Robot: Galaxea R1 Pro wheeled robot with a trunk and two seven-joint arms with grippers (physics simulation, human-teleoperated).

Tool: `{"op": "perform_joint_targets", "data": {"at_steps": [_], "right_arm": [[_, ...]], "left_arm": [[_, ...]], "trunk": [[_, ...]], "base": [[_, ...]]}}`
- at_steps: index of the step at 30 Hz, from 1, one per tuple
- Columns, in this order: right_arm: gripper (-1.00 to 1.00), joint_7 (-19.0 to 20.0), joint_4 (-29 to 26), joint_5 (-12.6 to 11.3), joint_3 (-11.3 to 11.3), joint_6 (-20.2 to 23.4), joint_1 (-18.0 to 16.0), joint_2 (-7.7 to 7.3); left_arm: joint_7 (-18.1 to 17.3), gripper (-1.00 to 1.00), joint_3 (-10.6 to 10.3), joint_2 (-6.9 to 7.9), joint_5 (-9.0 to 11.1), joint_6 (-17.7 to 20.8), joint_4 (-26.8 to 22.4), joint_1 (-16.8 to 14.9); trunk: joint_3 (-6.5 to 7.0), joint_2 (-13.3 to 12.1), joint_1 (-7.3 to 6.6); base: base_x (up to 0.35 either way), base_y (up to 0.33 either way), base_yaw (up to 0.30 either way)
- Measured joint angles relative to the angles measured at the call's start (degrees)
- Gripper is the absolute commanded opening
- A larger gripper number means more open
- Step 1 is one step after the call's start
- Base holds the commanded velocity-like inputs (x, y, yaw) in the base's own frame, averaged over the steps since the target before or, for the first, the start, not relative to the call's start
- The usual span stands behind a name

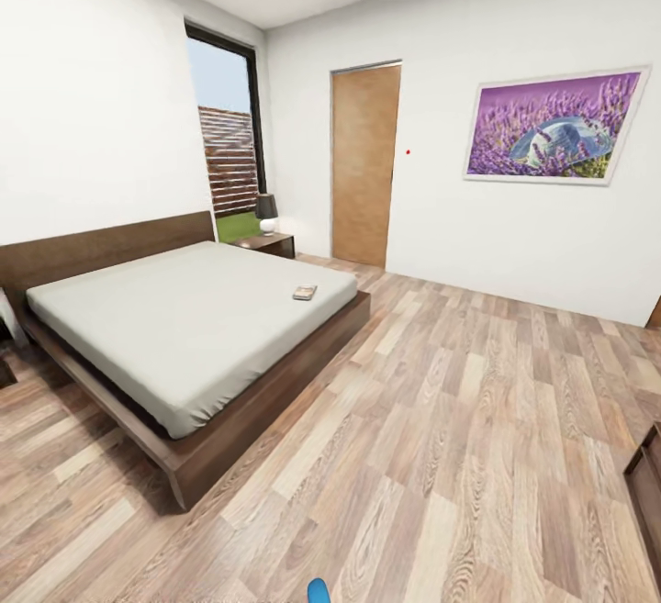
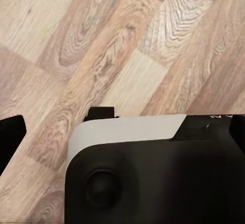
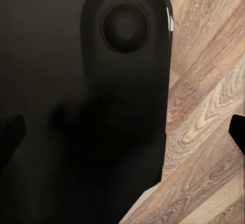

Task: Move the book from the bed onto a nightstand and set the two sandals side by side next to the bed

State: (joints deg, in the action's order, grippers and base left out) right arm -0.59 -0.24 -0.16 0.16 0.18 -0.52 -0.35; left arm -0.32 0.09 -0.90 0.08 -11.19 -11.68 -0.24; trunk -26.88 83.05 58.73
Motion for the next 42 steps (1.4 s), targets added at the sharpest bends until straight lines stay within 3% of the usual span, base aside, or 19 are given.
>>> {"op": "perform_joint_targets", "data": {"at_steps": [42], "right_arm": [[1.0, 0.0, 0.0, 0.0, 0.0, 0.0, 0.0, 0.0]], "left_arm": [[0.0, 1.0, 0.0, 0.03, 0.0, 0.0, 0.0, 0.0]], "trunk": [[0.0, 0.0, 0.0]], "base": [[0.0, 0.0, 0.277]]}}
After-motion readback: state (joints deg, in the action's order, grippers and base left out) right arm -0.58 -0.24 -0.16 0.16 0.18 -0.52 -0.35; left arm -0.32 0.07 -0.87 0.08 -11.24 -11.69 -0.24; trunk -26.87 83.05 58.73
